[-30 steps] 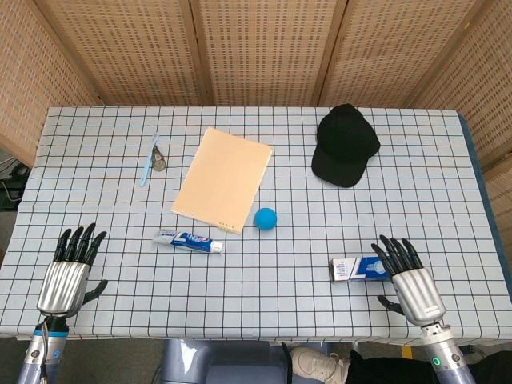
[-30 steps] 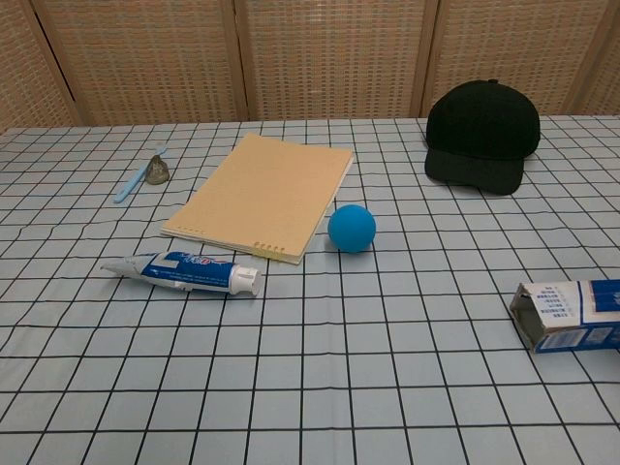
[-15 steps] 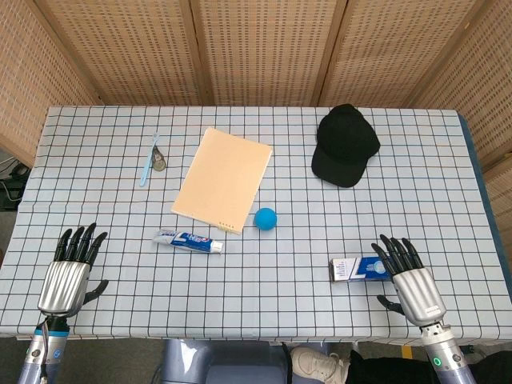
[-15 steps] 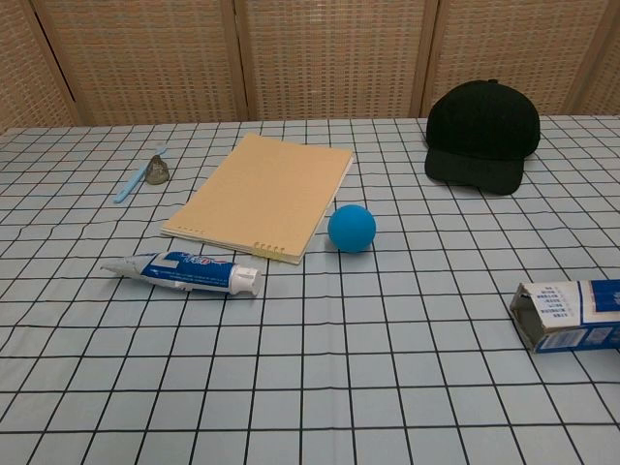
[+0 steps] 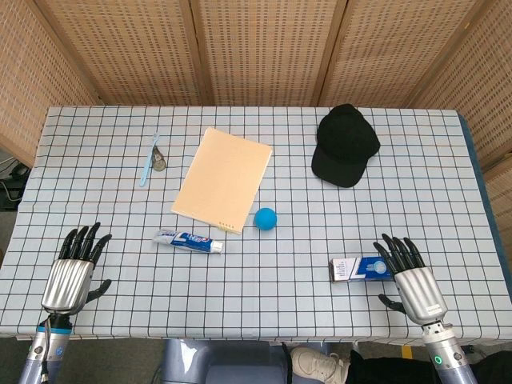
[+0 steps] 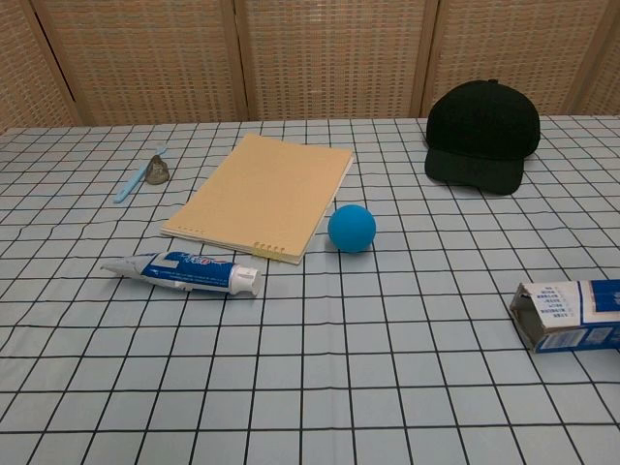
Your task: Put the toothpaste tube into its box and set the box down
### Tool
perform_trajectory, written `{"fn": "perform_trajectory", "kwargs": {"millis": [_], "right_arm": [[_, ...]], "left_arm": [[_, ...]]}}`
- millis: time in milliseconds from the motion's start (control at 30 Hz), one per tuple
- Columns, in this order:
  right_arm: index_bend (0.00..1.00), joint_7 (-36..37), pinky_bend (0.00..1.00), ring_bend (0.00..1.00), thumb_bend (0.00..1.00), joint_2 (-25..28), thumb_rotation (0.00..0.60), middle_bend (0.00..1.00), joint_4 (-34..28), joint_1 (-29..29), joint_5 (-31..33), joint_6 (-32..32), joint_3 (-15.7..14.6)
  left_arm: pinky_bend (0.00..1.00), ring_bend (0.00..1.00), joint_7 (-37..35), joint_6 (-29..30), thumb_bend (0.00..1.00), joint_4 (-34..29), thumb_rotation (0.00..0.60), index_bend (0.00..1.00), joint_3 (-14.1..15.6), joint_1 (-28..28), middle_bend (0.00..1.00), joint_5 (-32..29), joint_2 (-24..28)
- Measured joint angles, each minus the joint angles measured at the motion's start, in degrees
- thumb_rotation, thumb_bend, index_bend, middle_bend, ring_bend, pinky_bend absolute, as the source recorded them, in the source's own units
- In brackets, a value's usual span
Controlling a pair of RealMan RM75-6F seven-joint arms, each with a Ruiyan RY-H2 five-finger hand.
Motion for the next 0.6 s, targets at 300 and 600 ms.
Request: {"fn": "perform_trajectory", "kwargs": {"millis": [300,600], "right_arm": [[0.05,0.4,0.0,0.0,0.13,0.0,0.6,0.0,0.2,0.1,0.9,-0.6,0.3],[0.05,2.0,0.0,0.0,0.13,0.1,0.6,0.0,0.5,0.3,1.8,-1.1,0.7]], "left_arm": [[0.17,0.16,5.8,-11.7,0.22,-2.0,0.6,0.3,-6.5,-8.9,0.07,-9.3,-0.5],[0.17,0.17,14.5,-19.2,0.23,0.9,0.6,0.38,-10.5,-17.6,0.12,-20.6,-6.5]]}}
